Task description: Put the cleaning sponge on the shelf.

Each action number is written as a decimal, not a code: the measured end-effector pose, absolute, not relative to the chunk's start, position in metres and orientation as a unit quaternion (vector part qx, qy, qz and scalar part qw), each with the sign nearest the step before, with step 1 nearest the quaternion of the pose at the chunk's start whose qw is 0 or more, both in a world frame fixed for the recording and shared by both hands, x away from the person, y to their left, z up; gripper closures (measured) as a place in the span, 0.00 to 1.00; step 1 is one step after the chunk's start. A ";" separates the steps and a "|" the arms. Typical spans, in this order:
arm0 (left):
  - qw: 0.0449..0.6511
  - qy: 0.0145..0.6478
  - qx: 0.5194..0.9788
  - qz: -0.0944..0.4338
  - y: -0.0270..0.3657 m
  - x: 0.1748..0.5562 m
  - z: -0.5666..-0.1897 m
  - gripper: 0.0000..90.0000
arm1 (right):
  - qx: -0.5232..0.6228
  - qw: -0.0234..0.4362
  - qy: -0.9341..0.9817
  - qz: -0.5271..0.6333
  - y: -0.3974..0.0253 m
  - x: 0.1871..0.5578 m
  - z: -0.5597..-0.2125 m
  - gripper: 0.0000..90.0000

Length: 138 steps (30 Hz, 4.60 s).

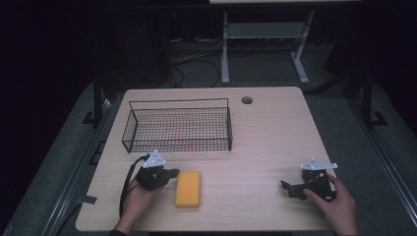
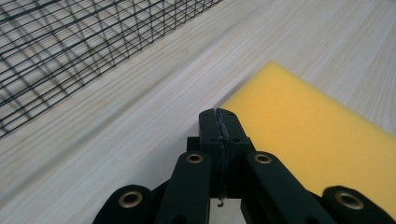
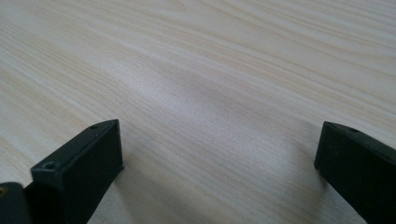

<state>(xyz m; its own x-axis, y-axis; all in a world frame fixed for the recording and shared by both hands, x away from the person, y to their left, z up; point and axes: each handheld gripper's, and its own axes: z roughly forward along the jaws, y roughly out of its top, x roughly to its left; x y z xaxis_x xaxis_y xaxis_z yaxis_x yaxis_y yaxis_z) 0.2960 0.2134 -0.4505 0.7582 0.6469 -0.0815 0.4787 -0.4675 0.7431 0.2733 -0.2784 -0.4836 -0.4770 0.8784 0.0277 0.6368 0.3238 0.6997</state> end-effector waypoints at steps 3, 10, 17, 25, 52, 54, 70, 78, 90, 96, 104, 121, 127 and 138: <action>0.395 0.328 0.852 0.105 0.210 0.297 -0.450 1.00 | 0.478 0.182 0.793 0.331 -0.278 0.273 -0.484 0.00; 0.397 0.318 0.855 0.102 0.200 0.301 -0.450 1.00 | 0.478 0.182 0.793 0.331 -0.278 0.273 -0.484 0.00; 0.402 0.314 0.854 0.101 0.191 0.305 -0.448 1.00 | 0.478 0.182 0.793 0.331 -0.278 0.273 -0.484 0.00; 0.406 0.301 0.857 0.098 0.177 0.310 -0.447 1.00 | 0.478 0.182 0.793 0.331 -0.278 0.273 -0.484 0.00; 0.396 0.319 0.857 0.081 0.179 0.315 -0.439 0.91 | 0.478 0.182 0.793 0.331 -0.278 0.273 -0.484 0.00; 0.381 0.324 0.862 0.080 0.180 0.315 -0.436 0.85 | 0.478 0.182 0.793 0.331 -0.278 0.273 -0.484 0.00; 0.322 0.381 0.866 0.026 0.184 0.315 -0.424 0.41 | 0.478 0.182 0.793 0.331 -0.278 0.273 -0.484 0.00; 0.291 0.373 0.881 0.020 0.173 0.311 -0.417 0.16 | 0.478 0.182 0.793 0.331 -0.278 0.273 -0.484 0.00; 0.276 0.358 0.892 0.015 0.157 0.306 -0.412 0.14 | 0.478 0.182 0.793 0.331 -0.278 0.273 -0.484 0.00; 0.265 0.345 0.900 0.013 0.147 0.303 -0.412 0.14 | 0.478 0.182 0.793 0.331 -0.278 0.273 -0.484 0.00; 0.255 0.337 0.906 0.011 0.136 0.299 -0.417 0.14 | 0.478 0.182 0.793 0.331 -0.278 0.273 -0.484 0.00; 0.230 0.327 0.917 0.009 0.120 0.295 -0.435 0.14 | 0.478 0.182 0.793 0.331 -0.278 0.273 -0.484 0.00; 0.224 0.326 0.918 0.009 0.118 0.295 -0.438 0.14 | 0.478 0.182 0.793 0.331 -0.278 0.273 -0.484 0.00; 0.213 0.322 0.922 0.009 0.115 0.295 -0.445 0.14 | 0.478 0.182 0.793 0.331 -0.278 0.273 -0.484 0.00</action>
